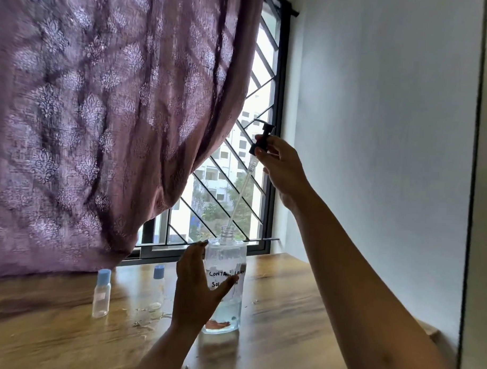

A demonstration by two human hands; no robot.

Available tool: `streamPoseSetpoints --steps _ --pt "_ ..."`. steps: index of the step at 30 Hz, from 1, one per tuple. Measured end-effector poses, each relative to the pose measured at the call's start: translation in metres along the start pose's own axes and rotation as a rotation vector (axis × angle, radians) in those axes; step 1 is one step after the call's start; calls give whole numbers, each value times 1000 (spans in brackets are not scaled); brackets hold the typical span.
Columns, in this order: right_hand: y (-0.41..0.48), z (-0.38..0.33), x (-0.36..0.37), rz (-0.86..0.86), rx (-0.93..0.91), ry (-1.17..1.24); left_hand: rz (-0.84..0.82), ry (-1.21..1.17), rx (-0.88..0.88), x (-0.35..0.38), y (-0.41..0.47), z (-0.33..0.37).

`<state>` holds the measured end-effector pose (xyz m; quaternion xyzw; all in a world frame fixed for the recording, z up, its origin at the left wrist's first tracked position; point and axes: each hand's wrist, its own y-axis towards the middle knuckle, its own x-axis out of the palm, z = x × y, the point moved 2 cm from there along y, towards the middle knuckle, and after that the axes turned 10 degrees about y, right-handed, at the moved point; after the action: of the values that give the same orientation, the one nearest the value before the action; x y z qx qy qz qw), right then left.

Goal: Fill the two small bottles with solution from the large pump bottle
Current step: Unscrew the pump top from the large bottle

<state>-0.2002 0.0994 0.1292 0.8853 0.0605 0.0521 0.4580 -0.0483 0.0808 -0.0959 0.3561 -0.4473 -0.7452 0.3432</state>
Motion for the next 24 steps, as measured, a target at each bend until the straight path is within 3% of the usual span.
streamPoseSetpoints --steps 13,16,24 --pt "7 -71 0 41 -198 -40 26 40 33 -25 39 39" --pt "-8 -61 -3 57 -228 -75 35 55 34 -30 47 47" --pt "-61 16 -30 341 -183 -188 8 43 -131 -34 17 28"
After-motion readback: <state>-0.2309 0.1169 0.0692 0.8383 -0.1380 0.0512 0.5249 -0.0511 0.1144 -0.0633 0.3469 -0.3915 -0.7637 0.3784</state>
